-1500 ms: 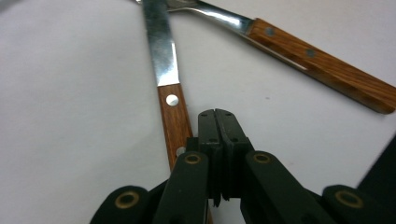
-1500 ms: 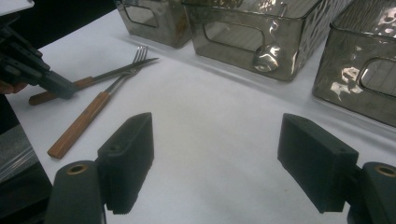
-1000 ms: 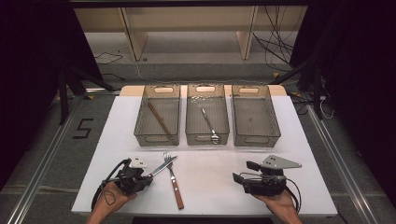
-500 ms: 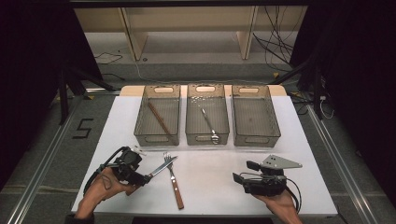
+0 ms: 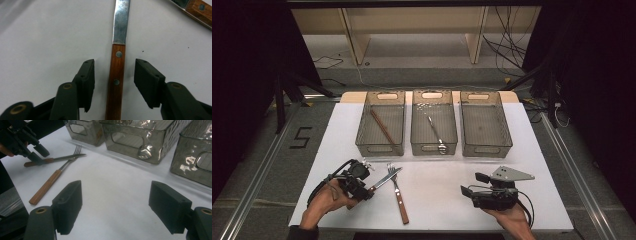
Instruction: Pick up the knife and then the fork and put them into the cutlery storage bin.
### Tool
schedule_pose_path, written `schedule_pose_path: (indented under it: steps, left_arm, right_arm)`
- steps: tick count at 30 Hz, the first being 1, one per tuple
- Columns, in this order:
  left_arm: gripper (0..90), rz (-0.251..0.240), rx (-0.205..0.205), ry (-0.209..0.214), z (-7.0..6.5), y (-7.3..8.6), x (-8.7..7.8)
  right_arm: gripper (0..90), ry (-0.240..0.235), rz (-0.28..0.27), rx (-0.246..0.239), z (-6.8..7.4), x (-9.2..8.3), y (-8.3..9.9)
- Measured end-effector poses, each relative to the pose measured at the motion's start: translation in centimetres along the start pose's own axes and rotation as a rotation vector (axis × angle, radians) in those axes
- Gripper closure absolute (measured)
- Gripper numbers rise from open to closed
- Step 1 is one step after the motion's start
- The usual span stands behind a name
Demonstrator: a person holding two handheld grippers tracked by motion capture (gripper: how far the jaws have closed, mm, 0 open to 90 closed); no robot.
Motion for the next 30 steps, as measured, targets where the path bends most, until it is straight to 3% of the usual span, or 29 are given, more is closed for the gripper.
schedule_pose_path:
  steps: [8,13,16,26,30]
  left_arm:
    - [64.0,0.032,0.031,-0.012,0.0,-0.3,0.3]
    - [72.6,0.052,0.081,-0.017,-0.5,-0.5,0.4]
    - [75.0,0.055,0.087,-0.019,-0.7,-0.6,0.5]
    - [76.3,0.024,0.122,-0.011,-0.7,-0.6,0.2]
    - [76.4,-0.017,0.130,0.014,-0.9,-0.8,-0.6]
  right_arm:
    - [27.5,-0.001,0.000,0.001,0.0,0.0,0.0]
    - [27.5,0.002,0.001,-0.006,0.0,0.0,0.0]
    - [27.6,0.002,0.001,-0.003,0.0,0.1,0.0]
    - [27.6,0.002,0.000,-0.003,0.0,0.0,0.0]
    - [27.5,0.002,0.001,-0.004,0.0,0.0,0.0]
Point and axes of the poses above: each handheld gripper's, and its own axes: x roughly forward along the jaws, y roughly out of its underside, z roughly to its left, the point moved 2 cm from there along x, roughly forward along the jaws, and after that the axes turned 10 degrees about -x, right-handed, at the moved point
